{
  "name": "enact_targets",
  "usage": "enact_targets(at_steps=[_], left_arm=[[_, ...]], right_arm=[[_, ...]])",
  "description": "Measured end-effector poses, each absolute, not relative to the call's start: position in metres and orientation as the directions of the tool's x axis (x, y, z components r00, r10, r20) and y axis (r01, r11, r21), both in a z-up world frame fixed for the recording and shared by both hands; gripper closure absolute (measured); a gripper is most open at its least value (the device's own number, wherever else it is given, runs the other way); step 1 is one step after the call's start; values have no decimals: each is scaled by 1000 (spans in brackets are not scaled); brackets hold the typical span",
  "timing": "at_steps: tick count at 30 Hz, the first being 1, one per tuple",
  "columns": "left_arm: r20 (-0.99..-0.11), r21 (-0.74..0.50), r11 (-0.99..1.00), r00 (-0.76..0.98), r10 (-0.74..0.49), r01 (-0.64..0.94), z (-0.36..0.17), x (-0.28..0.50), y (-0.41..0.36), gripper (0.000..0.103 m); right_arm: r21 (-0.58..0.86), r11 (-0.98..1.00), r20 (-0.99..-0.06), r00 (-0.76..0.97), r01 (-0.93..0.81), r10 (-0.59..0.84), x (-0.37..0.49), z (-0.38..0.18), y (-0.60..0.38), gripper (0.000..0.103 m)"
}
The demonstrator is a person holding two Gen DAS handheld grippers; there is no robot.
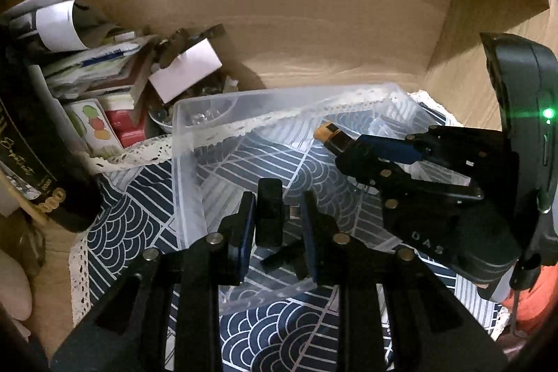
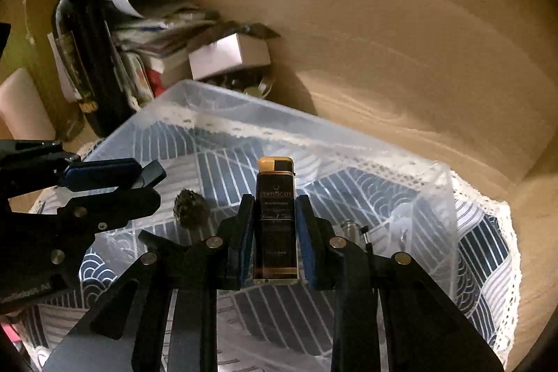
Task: Organize rigid objects
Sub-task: 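Carry both items into the clear box and open both tools, then grasp the white handheld device by its round head with the left tool while the right grasps the keys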
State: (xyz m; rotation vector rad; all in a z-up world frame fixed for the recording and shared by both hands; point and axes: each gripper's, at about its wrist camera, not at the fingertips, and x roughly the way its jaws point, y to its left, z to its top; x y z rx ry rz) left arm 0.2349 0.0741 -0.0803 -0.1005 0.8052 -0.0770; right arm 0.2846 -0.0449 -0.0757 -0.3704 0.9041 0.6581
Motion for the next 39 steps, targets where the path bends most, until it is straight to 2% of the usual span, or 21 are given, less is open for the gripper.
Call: enact_targets(at_steps=[6,8,12,15,19,20,22,33,39], left_arm=[[-724,-111,994,683,-96,22,-81,235,72,77],[-724,-109,994,684,-94,21,-79,232,70,72],[-697,-85,996,713,-71,16,-68,219,65,51],[-673,-64,998,738,-52,12,-58,206,61,39],[-664,-57,998,746,-49,16,-50,189,56,34],[-661,-55,998,749,-47,13,-49,183,55,31],[-647,-53,999,762,-35,1,-47,168,54,17],[-667,-45,999,745,-7,-31,-80,99,41,14],[-712,-97,985,701,30,-141,-110,68,46,14]], right_arm=[[-34,748,-822,445,-662,356,286,-81,-43,81],[-41,748,-824,445,-663,350,287,-80,-41,80],[-40,750,-807,464,-661,366,280,-67,-48,60],[-46,756,-785,491,-653,377,274,-54,-55,54],[-44,765,-766,513,-642,387,266,-38,-65,49],[-37,769,-760,518,-638,393,262,-33,-71,48],[-29,774,-752,524,-632,399,258,-29,-78,43],[-34,803,-722,570,-594,391,201,-15,-121,37],[-28,821,-734,569,-571,371,179,-29,-142,37]])
